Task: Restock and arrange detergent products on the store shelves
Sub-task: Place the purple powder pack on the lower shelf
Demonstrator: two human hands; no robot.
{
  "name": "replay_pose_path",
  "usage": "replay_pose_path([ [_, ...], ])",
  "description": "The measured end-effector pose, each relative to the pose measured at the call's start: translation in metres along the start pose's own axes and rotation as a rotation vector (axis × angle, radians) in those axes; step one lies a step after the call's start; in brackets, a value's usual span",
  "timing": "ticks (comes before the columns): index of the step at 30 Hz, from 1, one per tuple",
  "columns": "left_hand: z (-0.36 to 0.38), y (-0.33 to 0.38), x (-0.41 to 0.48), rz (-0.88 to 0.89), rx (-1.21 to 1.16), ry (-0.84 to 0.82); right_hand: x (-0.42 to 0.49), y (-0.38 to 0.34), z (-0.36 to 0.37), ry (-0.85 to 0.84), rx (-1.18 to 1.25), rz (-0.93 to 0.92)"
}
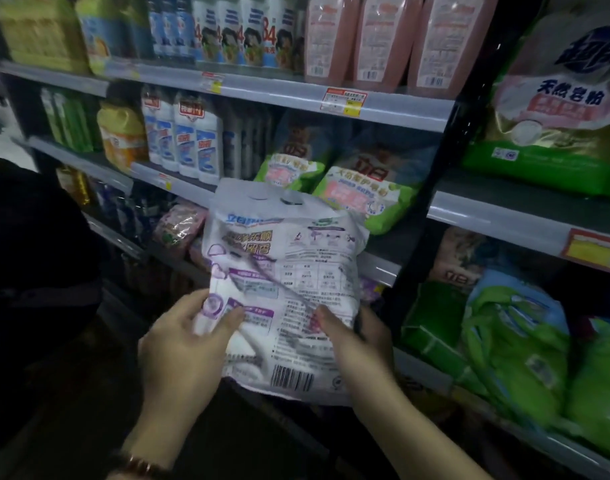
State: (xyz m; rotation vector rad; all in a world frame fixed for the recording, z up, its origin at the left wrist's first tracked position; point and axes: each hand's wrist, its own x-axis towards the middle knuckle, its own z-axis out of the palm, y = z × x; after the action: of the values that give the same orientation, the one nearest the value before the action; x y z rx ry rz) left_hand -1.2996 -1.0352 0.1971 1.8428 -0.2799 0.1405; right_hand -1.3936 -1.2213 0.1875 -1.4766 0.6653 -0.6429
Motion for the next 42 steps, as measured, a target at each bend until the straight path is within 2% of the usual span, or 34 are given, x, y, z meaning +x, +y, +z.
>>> replay_pose_path([
  [5,-0.006,-0.037,-0.041,-0.033,0.157,0.122,-0.020,0.048,0.004,-0.054,-0.109,0.007],
  [11,0.032,-0.092,-0.038,0.063,0.259,0.072,-0.002,0.091,-0.004,-0.058,-0.245,0.045],
  [14,0.053,-0.118,-0.017,0.086,0.357,-0.007,0.016,0.112,-0.003,-0.001,-0.279,0.099],
  [17,0.086,-0.135,0.009,-0.025,0.106,-0.087,0.042,0.127,-0.005,0.085,-0.315,0.082],
  [19,0.113,-0.143,0.033,0.138,0.213,-0.134,0.066,0.130,-0.005,0.137,-0.383,0.040],
  [21,0.146,-0.149,0.063,0.175,0.222,-0.202,0.098,0.131,-0.006,0.185,-0.446,0.020],
  [26,0.235,-0.146,0.138,0.296,0.374,-0.158,0.184,0.114,-0.001,0.323,-0.551,0.013],
  [28,0.266,-0.141,0.158,0.239,0.451,-0.068,0.211,0.115,0.003,0.389,-0.549,-0.025],
  [30,0.289,-0.136,0.160,0.082,0.465,0.012,0.230,0.118,0.006,0.430,-0.534,0.040],
  [31,0.300,-0.136,0.152,0.072,0.448,0.007,0.237,0.121,0.006,0.435,-0.515,0.121],
  [34,0.319,-0.162,0.111,0.324,0.583,-0.174,0.242,0.133,0.001,0.381,-0.543,0.345],
  [35,0.321,-0.172,0.105,0.343,0.625,-0.222,0.241,0.139,0.000,0.342,-0.595,0.363],
  [39,0.312,-0.180,0.113,0.301,0.714,-0.352,0.230,0.146,0.003,0.300,-0.760,0.221],
  [42,0.301,-0.176,0.122,0.299,0.704,-0.505,0.209,0.155,0.000,0.249,-1.041,-0.136],
])
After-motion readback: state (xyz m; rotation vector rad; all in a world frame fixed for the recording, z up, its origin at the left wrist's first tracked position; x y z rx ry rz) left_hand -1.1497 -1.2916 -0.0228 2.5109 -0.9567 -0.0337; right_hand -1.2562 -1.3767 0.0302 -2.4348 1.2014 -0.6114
